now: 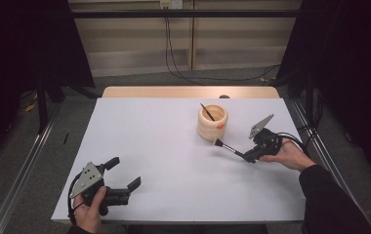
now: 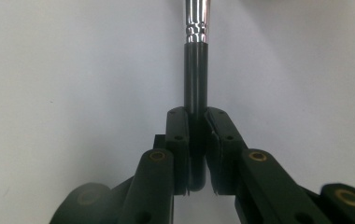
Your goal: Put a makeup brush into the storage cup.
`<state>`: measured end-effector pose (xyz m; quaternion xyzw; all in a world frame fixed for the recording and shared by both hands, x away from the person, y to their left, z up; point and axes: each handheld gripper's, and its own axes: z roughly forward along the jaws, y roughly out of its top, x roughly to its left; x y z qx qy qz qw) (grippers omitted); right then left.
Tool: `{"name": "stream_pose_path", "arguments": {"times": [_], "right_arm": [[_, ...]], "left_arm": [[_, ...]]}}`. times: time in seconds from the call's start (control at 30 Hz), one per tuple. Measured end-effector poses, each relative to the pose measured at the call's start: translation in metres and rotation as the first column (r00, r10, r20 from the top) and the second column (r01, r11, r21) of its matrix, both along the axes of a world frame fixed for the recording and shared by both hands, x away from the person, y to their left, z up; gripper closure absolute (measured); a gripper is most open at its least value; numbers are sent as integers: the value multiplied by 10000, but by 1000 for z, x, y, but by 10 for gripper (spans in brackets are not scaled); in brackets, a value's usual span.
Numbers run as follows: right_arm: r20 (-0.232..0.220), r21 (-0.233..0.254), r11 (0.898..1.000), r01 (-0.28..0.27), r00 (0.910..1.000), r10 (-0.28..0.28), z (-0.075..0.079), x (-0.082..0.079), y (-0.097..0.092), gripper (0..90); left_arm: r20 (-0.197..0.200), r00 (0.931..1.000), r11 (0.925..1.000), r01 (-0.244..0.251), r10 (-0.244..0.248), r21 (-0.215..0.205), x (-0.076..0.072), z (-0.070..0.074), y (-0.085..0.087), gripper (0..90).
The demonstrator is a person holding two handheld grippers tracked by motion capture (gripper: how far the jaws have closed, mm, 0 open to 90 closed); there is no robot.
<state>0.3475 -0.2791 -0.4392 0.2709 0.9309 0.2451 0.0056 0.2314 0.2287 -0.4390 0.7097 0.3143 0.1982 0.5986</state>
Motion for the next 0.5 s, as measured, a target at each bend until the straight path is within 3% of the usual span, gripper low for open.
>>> {"name": "stream_pose_path", "arguments": {"times": [0.37,0.5], "right_arm": [[782,1086,9938,253,9964,-339,15,-10,-7,804],[936,1609,9865,318,9945,-474,16,-12,-10,804]], "left_arm": [[-9,10000,10000,-2,2,-10,0,0,0,8],[-17,10000,10000,-65,65,3,0,0,0,8]]}}
